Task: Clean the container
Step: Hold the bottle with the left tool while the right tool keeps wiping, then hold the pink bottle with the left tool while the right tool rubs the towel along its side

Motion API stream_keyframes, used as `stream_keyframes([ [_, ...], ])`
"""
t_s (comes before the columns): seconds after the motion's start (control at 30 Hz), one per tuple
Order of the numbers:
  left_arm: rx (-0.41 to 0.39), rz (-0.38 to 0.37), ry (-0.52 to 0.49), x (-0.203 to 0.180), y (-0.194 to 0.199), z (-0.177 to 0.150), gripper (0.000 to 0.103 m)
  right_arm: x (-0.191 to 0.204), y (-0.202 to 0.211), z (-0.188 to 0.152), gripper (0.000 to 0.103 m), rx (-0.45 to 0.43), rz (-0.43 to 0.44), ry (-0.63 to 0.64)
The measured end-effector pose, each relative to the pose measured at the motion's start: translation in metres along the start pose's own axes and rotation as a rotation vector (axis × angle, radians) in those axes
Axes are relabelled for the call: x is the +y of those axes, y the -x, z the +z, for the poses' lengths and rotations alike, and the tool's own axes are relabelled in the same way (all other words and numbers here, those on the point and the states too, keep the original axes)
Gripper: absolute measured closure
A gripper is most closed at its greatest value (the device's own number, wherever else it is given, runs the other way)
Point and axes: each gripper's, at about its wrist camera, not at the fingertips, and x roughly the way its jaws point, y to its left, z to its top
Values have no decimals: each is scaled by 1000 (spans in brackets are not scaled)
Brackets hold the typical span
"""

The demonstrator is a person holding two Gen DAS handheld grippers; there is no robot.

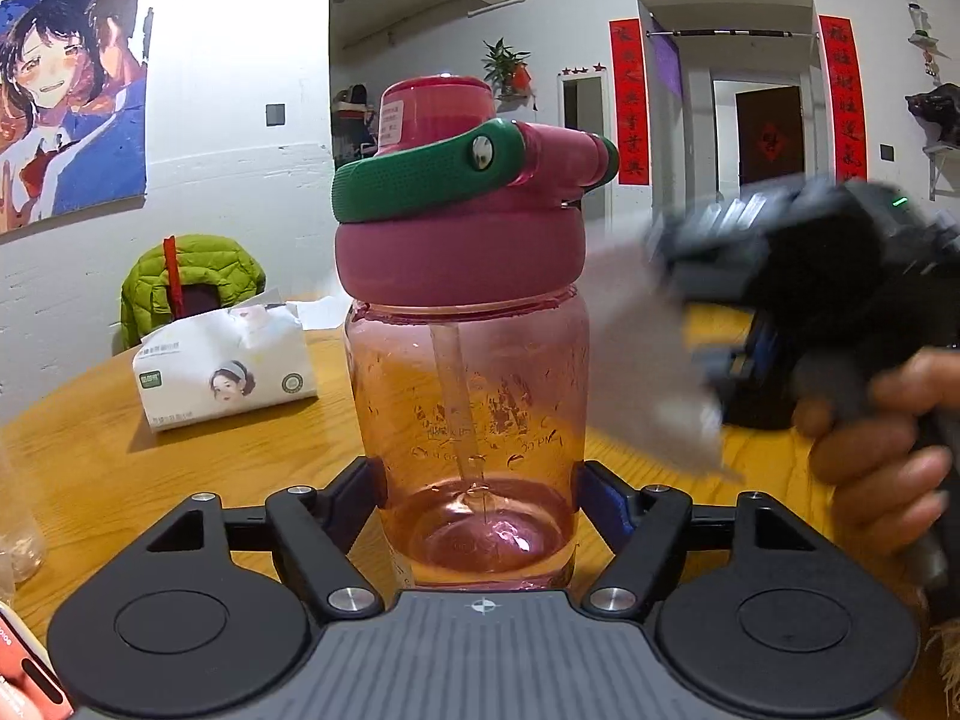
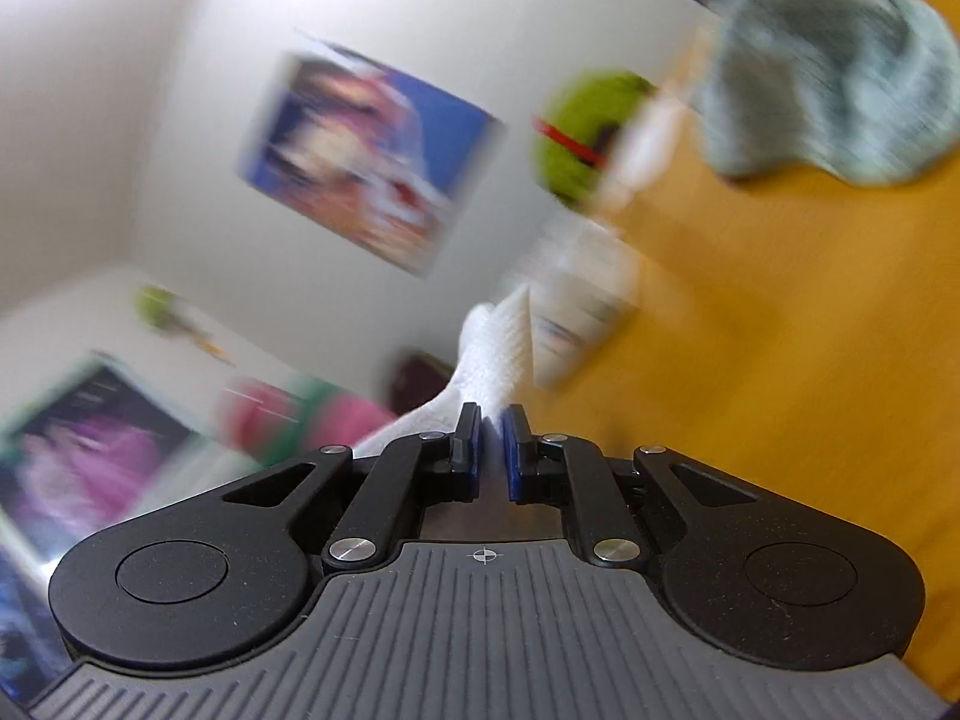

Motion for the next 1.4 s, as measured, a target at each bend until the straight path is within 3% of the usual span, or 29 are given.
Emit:
stream_keyframes([
  [0.07,0,0,0,0,0,0,32,-8,-15,-3,92,92,-163,-10],
  [0.13,-2,1,-2,-2,0,-1,32,-7,-19,-5,91,117,-221,12],
  [0.2,0,0,0,0,-1,0,32,0,-12,-4,91,68,-144,32],
  [0.3,0,1,-1,-1,-1,0,32,4,11,3,91,-50,125,-5],
  [0.33,0,0,-1,-2,-1,0,32,2,14,3,91,-61,165,-21],
  [0.4,-1,-3,-5,-2,-1,0,32,-2,10,2,91,-44,137,-46],
  [0.53,-1,-27,-15,0,-5,2,32,-11,-7,-1,91,59,-96,-54],
  [0.63,-2,-43,-1,3,-7,3,32,-12,-7,-1,90,52,-73,-60],
  [0.73,-8,-1,22,-1,4,3,15,-14,-6,2,87,25,-27,-69],
  [0.77,-21,30,24,-4,11,2,14,-13,-6,2,87,17,-19,-66],
  [0.83,-36,65,20,-11,22,-1,14,-11,-9,4,87,12,-13,-56],
  [0.93,-29,8,8,-16,24,-3,22,-8,-11,4,87,15,-17,-41],
  [1.33,-22,0,-11,-11,0,3,32,-5,-5,-1,87,21,-65,-11],
  [1.4,-22,-4,-7,-10,0,3,32,-3,1,-1,87,-8,-13,-11],
])
